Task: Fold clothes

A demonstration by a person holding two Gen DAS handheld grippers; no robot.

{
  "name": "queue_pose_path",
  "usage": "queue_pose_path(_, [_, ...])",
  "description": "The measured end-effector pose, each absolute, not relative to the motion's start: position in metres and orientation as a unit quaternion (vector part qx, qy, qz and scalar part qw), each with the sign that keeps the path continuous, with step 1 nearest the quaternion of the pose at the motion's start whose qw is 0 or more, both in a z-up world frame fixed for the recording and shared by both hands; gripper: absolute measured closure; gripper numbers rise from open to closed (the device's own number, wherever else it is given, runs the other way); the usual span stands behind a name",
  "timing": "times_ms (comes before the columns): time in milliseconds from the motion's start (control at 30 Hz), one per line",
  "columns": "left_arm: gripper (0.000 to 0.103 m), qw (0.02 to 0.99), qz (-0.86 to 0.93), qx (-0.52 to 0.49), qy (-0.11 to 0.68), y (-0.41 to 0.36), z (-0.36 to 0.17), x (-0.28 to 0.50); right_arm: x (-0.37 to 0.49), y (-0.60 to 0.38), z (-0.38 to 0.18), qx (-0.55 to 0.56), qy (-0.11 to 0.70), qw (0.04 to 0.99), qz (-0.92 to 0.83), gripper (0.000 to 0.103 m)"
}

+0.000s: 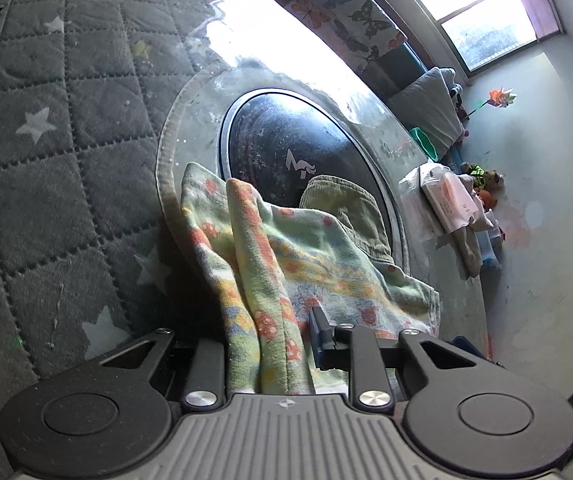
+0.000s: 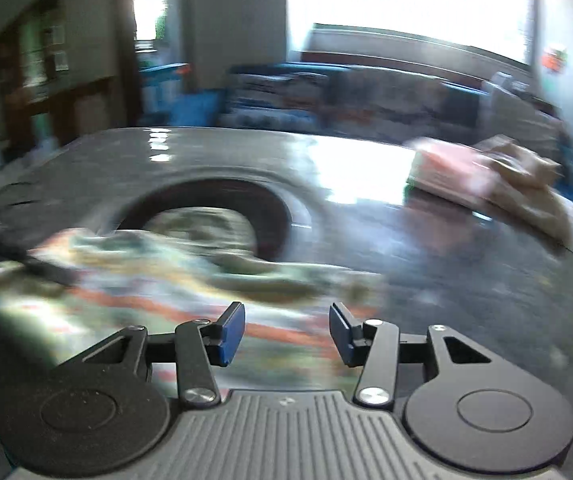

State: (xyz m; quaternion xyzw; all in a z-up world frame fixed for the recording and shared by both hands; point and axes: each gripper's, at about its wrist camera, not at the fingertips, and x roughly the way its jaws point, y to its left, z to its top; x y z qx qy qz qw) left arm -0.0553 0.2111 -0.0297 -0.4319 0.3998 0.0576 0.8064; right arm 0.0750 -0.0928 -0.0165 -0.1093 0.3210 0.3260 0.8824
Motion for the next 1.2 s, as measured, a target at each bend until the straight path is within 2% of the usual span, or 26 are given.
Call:
queue_pose_path(167, [0.078, 0.813, 0.065, -0.415, 0.404, 0.208, -0.027, -0.052, 0.105, -0.112, -0.036, -0.066, 0.352, 0.884, 0.300, 0.046])
queue_pose_path(333, [0.078, 0.816, 0.068, -0.406, 0.406, 0.208, -0.027, -0.050, 0.111, -0.111, -0.047, -0.026, 0.364, 0.881, 0.302, 0.046])
queue_pose_path(367, [0.078, 0.817, 0.068, -0.404, 0.407, 0.208, -0.026, -0.050, 0.110, -0.108, -0.047, -0.028, 0.361, 0.881, 0.304, 0.047])
queue_pose_path(433, [0.078, 0.819, 0.070, -0.397, 0.408, 0.207, -0.025, -0.048, 0.105, -0.104, -0.045, -0.031, 0.358, 0.879, 0.315, 0.062])
queue_pose_path(500, [0.078, 0.822, 0.072, -0.387, 0.411, 0.205, -0.024, -0.046, 0.100, -0.100, -0.043, -0.039, 0.356, 0.877, 0.320, 0.082])
queue_pose_path(600, [0.078, 0.826, 0.074, -0.375, 0.415, 0.203, -0.020, -0.044, 0.095, -0.098, -0.040, -0.040, 0.352, 0.878, 0.321, 0.093])
queue_pose_path(767, [0.087, 0.844, 0.057, -0.347, 0.405, 0.197, -0.003, -0.038, 0.082, -0.109, -0.020, -0.039, 0.328, 0.885, 0.328, 0.095])
queue_pose_path(1200, [0.090, 0.878, -0.043, -0.271, 0.392, 0.126, 0.046, 0.022, 0.062, -0.175, 0.046, -0.059, 0.246, 0.932, 0.260, 0.095])
